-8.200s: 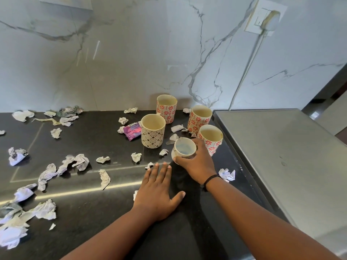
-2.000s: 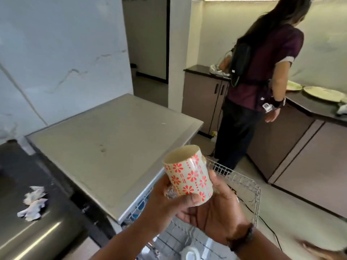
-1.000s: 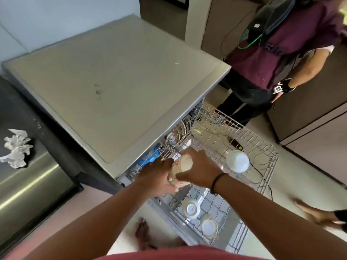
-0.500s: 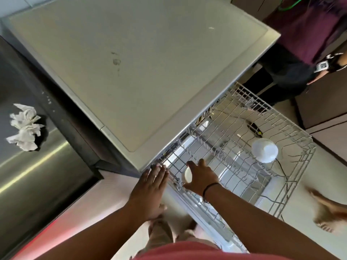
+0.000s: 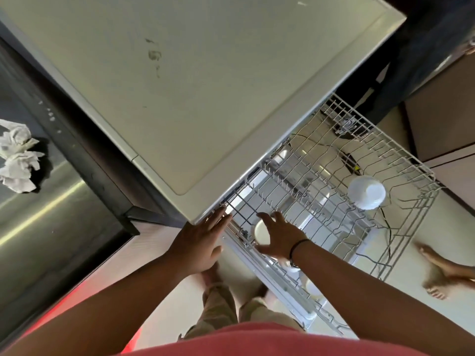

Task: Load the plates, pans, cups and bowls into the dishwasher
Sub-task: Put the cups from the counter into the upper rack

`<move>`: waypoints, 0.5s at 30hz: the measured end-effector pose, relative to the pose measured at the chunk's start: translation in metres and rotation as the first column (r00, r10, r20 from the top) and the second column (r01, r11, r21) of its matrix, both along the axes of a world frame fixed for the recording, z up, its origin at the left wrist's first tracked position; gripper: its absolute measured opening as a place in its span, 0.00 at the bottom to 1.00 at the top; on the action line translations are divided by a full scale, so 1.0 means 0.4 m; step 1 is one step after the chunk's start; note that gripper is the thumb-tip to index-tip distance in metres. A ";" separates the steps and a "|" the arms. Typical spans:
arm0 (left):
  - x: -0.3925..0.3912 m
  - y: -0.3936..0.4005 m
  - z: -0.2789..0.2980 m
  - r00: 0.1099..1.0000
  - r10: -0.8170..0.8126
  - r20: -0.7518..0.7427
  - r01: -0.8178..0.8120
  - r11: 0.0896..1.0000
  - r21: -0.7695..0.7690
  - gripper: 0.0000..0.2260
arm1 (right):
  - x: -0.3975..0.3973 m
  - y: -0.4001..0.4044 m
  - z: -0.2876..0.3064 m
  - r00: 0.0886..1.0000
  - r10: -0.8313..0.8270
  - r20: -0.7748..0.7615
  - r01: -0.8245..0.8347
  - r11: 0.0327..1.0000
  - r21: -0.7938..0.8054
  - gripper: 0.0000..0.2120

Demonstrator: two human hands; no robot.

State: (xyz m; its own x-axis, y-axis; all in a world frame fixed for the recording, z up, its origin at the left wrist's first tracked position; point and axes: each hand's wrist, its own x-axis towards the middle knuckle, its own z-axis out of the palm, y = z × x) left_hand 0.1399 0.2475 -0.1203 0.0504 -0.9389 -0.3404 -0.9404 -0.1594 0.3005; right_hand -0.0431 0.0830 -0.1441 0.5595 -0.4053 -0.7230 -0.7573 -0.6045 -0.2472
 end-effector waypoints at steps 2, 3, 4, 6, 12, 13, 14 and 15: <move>-0.001 -0.001 0.002 1.000 0.018 -0.017 -0.018 1.000 -0.017 0.35 | -0.012 -0.007 0.005 0.998 -0.047 0.039 0.045 0.997 0.058 0.43; -0.005 -0.002 0.001 0.999 0.033 -0.021 -0.033 0.999 -0.015 0.35 | -0.019 -0.011 0.010 0.995 -0.080 0.064 0.075 0.994 0.079 0.44; -0.010 -0.002 -0.003 0.999 0.049 -0.018 -0.049 0.999 -0.004 0.35 | -0.026 -0.015 0.016 0.990 -0.115 0.086 0.107 0.990 0.094 0.44; -0.021 -0.007 -0.009 0.997 0.078 0.009 -0.079 0.996 0.042 0.34 | -0.041 -0.024 0.030 0.980 -0.168 0.110 0.156 0.982 0.105 0.45; -0.057 -0.039 0.024 0.988 0.122 0.090 -0.133 0.982 0.136 0.34 | -0.089 -0.053 0.086 0.979 -0.178 0.099 0.171 0.982 0.076 0.44; -0.068 -0.042 0.041 0.988 0.119 0.099 -0.132 0.981 0.139 0.34 | -0.095 -0.060 0.103 0.982 -0.163 0.091 0.157 0.985 0.069 0.43; -0.080 -0.044 0.059 0.988 0.111 0.105 -0.124 0.983 0.134 0.34 | -0.099 -0.065 0.123 0.984 -0.155 0.088 0.150 0.987 0.063 0.43; -0.093 -0.046 0.084 0.989 0.097 0.113 -0.110 0.987 0.116 0.33 | -0.098 -0.073 0.148 0.983 -0.156 0.092 0.151 0.987 0.063 0.43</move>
